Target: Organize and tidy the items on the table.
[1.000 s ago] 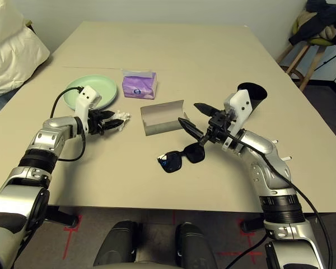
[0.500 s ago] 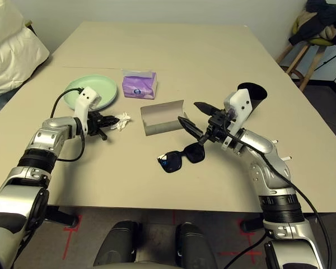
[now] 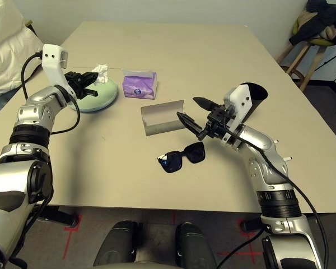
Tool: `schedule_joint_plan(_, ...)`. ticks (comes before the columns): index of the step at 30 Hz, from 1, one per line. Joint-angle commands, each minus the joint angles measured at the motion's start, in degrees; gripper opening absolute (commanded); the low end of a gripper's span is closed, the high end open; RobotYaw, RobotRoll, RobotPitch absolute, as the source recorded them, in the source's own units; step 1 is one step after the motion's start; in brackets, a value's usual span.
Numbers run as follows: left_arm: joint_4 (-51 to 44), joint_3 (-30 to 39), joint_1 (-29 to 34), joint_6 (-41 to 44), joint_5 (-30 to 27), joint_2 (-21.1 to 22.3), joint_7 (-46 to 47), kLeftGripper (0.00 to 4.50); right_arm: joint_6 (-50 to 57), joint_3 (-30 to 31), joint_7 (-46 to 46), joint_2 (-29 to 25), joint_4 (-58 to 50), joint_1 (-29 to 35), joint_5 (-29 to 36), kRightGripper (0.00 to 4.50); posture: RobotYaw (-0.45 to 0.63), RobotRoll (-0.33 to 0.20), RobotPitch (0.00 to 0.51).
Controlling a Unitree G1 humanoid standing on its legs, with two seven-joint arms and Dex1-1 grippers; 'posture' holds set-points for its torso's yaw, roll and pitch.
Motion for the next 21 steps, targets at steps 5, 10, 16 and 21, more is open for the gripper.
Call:
schedule_joint_plan(5, 7.33, 1.12, -5.08, -7.45, 1.22, -0.01, 5.55, 0.01, -0.17, -0.09, -0.17, 0.17, -1.57, 0.49, -0.07, 4.5, 0.15, 0.0, 0.052)
schedule_joint_plan(10, 9.06, 0.25, -5.7, -8.84, 2.37, -0.13, 5.93, 0.24, -0.14, -0.34, -0.21, 0.09, -1.67, 0.52, 0.01, 4.5, 0.15, 0.0, 0.053)
schedule_joint_plan(16, 9.75, 0.51, -5.71, -11.14, 3.01, -0.12, 6.86, 2.21, 0.06, -0.27, -0.22, 0.16, -2.55, 0.87, 0.24, 4.5, 0.15, 0.0, 0.055)
schedule_joint_plan(21, 9.6, 0.73, -5.52, -12.83, 3.0, 0.15, 7.46, 4.16, 0.67, -0.18, -0.48, 0.23, -3.37, 0.87, 0.4, 4.5, 0.15, 0.0, 0.056)
